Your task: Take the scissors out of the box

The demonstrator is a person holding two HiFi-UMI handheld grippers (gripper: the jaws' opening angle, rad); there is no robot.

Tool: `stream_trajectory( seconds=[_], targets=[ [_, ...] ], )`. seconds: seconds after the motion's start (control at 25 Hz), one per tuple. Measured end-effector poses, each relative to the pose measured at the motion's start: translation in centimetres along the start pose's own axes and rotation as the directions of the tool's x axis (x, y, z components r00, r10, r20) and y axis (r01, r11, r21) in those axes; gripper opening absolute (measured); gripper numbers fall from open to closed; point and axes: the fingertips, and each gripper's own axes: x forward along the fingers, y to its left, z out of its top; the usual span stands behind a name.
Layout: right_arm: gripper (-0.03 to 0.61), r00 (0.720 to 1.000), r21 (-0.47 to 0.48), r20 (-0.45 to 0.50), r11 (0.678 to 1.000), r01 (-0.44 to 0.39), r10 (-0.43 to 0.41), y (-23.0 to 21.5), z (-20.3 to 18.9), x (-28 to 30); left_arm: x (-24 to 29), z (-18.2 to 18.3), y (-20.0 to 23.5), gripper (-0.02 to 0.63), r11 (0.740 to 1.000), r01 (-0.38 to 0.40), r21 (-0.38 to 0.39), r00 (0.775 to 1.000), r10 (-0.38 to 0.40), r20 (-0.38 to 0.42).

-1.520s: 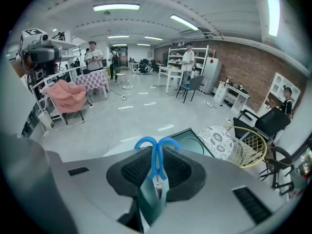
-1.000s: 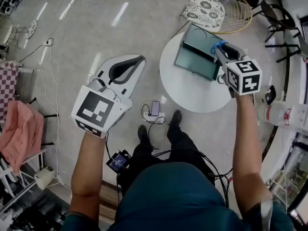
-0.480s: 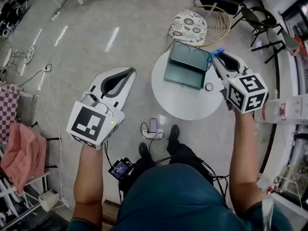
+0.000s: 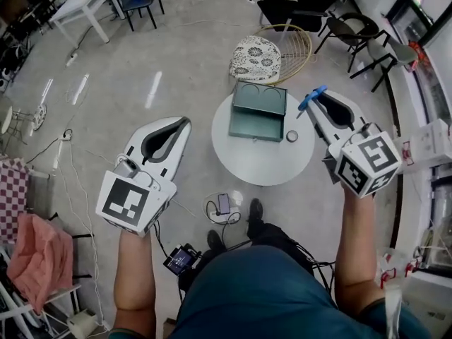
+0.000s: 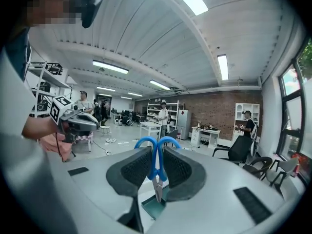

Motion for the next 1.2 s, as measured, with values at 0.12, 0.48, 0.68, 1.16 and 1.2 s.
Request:
stream_trajectory(
  seconds=[0.12, 0.48, 0.68, 1.16, 1.2],
  targets=[
    [0.095, 0.999, -0.014, 0.044, 1.000, 0.008, -0.008, 2.6, 1.1, -3.7, -2.2, 0.9, -1.9, 0.018, 0.999, 0.020, 0.024, 0.999, -0.021, 0.035],
    [0.095, 0.995, -0.034, 0.081, 0.998, 0.058, -0.055, 5.0, 2.9, -10.1, -3.5, 3.2, -4.7, 0.018, 0.997, 0.073, 0.039, 0.993, -0.076, 0.092],
    [0.095, 0.995, -0.035, 0.071, 0.997, 0.070, -0.067, 5.6, 2.9, -11.0, -3.7, 3.5, -4.9, 0.018, 0.995, 0.093, 0.048, 0.991, -0.097, 0.096],
    [0.095, 0.995, -0.027, 0.050, 0.996, 0.085, -0.084, 5.4, 2.3, -11.5, -3.4, 3.5, -5.4, 0.018, 0.992, 0.113, 0.049, 0.989, -0.117, 0.085],
    [0.095, 0.995, -0.026, 0.049, 0.996, 0.085, -0.083, 5.3, 2.3, -11.5, -3.3, 3.5, -5.4, 0.018, 0.993, 0.111, 0.048, 0.990, -0.115, 0.082]
  ],
)
